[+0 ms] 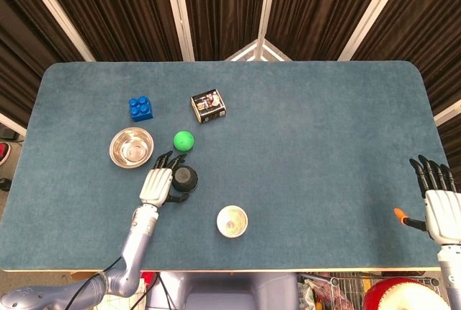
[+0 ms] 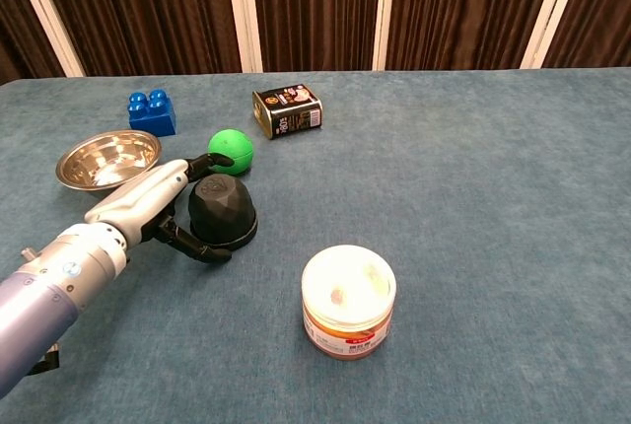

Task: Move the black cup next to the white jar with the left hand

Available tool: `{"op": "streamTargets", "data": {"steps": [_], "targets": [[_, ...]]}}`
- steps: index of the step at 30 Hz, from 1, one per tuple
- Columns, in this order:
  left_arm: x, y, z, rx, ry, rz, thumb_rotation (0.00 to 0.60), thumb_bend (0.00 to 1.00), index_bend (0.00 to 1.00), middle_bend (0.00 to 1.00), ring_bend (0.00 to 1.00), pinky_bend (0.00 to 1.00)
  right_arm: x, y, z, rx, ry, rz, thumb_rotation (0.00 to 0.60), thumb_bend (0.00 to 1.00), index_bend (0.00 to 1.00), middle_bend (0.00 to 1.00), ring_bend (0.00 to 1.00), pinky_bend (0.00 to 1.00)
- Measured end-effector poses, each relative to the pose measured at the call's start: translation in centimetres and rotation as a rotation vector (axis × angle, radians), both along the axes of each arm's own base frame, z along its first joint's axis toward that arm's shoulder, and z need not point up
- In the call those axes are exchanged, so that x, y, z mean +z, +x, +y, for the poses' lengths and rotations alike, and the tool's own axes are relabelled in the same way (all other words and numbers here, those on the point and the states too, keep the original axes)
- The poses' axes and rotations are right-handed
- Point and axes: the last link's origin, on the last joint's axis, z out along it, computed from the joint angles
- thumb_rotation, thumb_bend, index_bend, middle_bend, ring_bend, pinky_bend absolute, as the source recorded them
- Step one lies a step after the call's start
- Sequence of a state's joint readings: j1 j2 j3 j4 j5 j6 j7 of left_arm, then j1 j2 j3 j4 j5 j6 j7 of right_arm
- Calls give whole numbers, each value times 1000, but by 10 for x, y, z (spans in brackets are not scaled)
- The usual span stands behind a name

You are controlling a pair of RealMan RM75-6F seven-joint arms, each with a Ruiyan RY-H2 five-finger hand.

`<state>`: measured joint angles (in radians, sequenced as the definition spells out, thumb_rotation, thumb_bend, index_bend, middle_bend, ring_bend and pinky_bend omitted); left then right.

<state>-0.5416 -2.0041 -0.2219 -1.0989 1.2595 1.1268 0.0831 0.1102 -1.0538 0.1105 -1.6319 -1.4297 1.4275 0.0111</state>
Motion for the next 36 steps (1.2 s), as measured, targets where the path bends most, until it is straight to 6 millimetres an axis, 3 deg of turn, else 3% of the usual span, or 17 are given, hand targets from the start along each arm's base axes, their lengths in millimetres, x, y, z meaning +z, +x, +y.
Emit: {"op": "streamTargets", "data": {"steps": [3, 12, 16, 22, 26, 36], "targets": [[-1, 0, 0, 5, -6, -1, 600, 288, 133, 250, 0, 0, 1, 1, 0, 0, 1, 0, 600, 185, 32, 3, 16, 11], [0, 1, 0, 9, -2, -2, 600, 314, 141, 268, 0, 0, -33, 8, 1, 3, 12, 2, 600, 185, 31, 3, 16, 11], [-1, 1, 0, 7, 1, 1, 600, 352, 150, 292, 0, 0, -26, 2, 4, -9, 3, 5, 600, 185, 31, 3, 16, 11], [-1, 2, 1, 19, 2, 0, 600, 444, 302, 360, 0, 0, -18, -5, 7, -8, 5, 2, 600, 185, 31, 2, 16, 11], [0, 3, 1, 24, 12, 1, 600, 455, 356, 378, 0, 0, -19, -6, 8, -9, 7, 3, 600, 185, 32, 3, 16, 11], [9, 15, -2, -2, 13, -45, 600, 456, 379, 397, 0, 0, -21, -4, 5, -4, 13, 6, 600, 185, 31, 2, 16, 11]]}}
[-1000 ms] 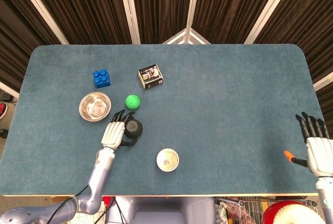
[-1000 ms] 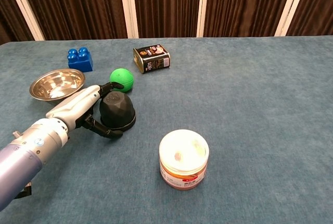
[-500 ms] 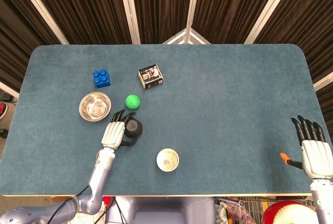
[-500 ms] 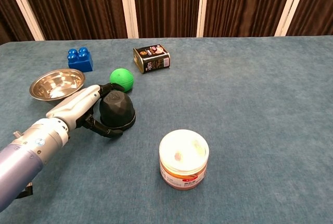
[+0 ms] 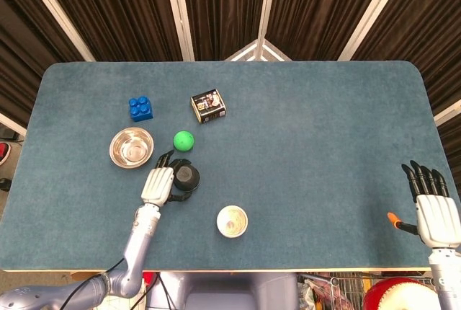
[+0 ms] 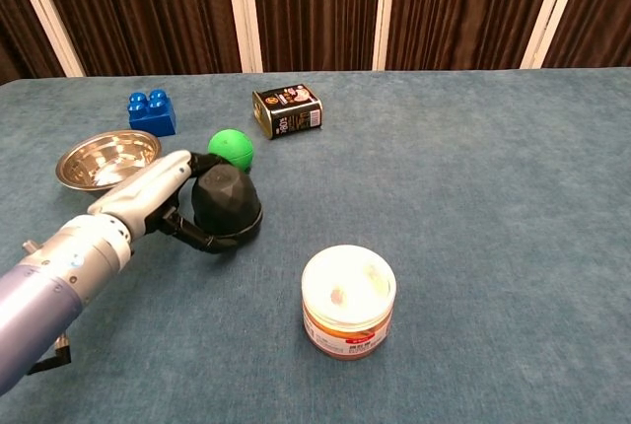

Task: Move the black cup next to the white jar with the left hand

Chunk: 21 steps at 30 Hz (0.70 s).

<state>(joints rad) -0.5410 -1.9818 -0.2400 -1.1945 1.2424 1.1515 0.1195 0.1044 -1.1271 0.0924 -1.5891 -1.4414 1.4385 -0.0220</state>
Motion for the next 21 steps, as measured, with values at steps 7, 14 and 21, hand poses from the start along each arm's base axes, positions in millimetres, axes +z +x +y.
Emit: {"op": "streamTargets", "data": {"steps": [7, 14, 21], "targets": [[28, 34, -13, -107, 48, -58, 600, 459, 395, 406, 0, 0, -2, 3, -3, 6, 0, -4, 600, 185, 31, 2, 16, 11], [58, 62, -28, -307, 203, 54, 600, 460, 398, 419, 0, 0, -3, 5, -5, 8, 2, -11, 600, 185, 31, 3, 16, 11], [80, 72, -38, -518, 440, 225, 600, 460, 405, 431, 0, 0, 1, 1, 9, 7, 5, -21, 600, 185, 31, 3, 16, 11]]}}
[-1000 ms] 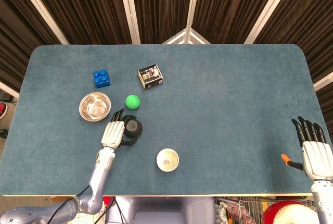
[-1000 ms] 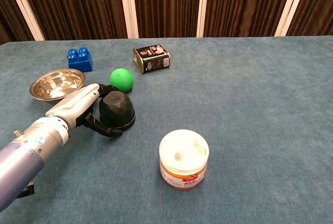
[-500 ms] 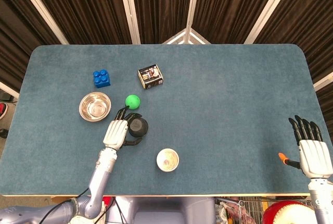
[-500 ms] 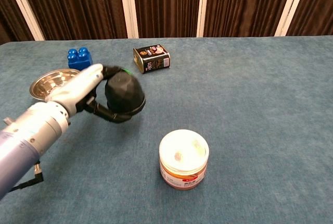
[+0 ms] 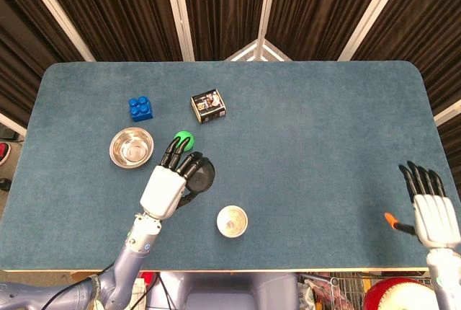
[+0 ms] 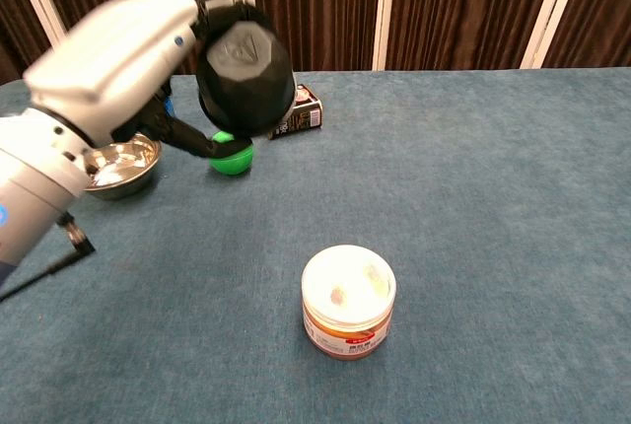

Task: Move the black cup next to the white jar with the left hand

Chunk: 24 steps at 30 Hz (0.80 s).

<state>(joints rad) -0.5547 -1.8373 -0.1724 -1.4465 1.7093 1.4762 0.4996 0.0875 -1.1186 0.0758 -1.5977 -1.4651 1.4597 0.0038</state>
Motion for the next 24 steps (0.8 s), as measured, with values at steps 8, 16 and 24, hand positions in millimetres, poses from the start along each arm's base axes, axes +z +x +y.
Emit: {"op": "streamTargets", "data": {"steps": [8, 16, 24], "targets": [[3, -24, 10, -37, 119, 125, 600, 457, 432, 461, 0, 0, 3, -3, 4, 4, 13, 4, 600, 185, 31, 3, 16, 11], [11, -17, 9, 219, -478, -292, 600, 458, 432, 460, 0, 0, 4, -5, 3, 1, 17, 8, 600, 184, 32, 3, 16, 11], [27, -4, 1, 446, -1143, -729, 600, 458, 432, 459, 0, 0, 5, -4, 2, 8, 21, 7, 600, 185, 31, 3, 16, 11]]}}
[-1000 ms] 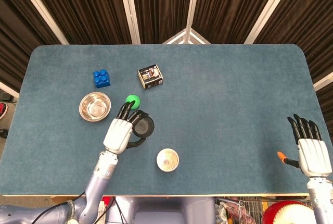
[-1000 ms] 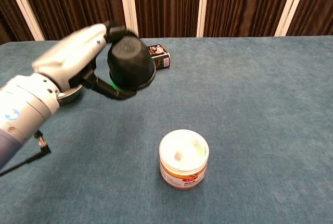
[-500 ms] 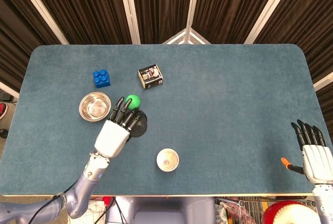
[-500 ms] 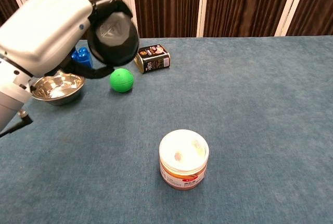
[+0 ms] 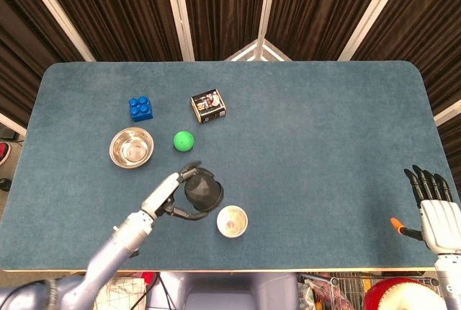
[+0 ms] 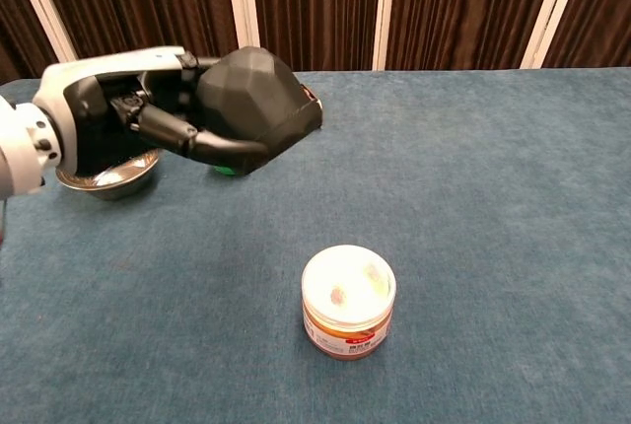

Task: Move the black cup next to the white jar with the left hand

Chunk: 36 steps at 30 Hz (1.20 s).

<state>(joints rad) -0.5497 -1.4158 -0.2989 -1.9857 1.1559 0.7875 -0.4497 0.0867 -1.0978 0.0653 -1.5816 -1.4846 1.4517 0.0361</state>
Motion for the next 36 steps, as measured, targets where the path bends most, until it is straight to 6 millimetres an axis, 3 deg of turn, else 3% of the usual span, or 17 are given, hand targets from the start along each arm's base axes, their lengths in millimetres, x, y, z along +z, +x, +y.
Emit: {"op": "streamTargets", "data": {"steps": [5, 10, 15, 21, 25, 27, 31, 36], "targets": [[-5, -6, -12, 99, -330, -99, 600, 457, 436, 459, 0, 0, -9, 7, -2, 3, -4, 8, 600, 185, 32, 3, 16, 11], [-16, -15, -19, 89, -373, -73, 600, 457, 440, 460, 0, 0, -9, 7, -1, 2, -3, 5, 600, 185, 32, 3, 16, 11], [-16, -20, -1, -51, -86, 37, 600, 457, 441, 462, 0, 0, -8, 8, -1, 5, -4, 4, 600, 185, 31, 3, 16, 11], [-1, -26, 21, -298, 545, 417, 600, 457, 440, 464, 0, 0, -8, 8, -1, 5, -1, 3, 600, 185, 31, 3, 16, 11], [9, -34, 23, -379, 973, 691, 600, 457, 441, 470, 0, 0, -8, 9, 0, 4, 0, 4, 600, 185, 32, 3, 15, 11], [12, -40, 22, -386, 1096, 786, 600, 457, 441, 472, 0, 0, -7, 9, 0, 4, -1, 6, 600, 185, 31, 3, 16, 11], [11, -43, 18, -356, 1110, 808, 600, 457, 441, 465, 0, 0, -8, 9, 1, 3, 1, 10, 600, 186, 31, 2, 16, 11], [-1, -29, 11, -279, 821, 597, 600, 457, 443, 461, 0, 0, -7, 9, 1, 3, 0, 15, 600, 185, 32, 2, 16, 11]]}}
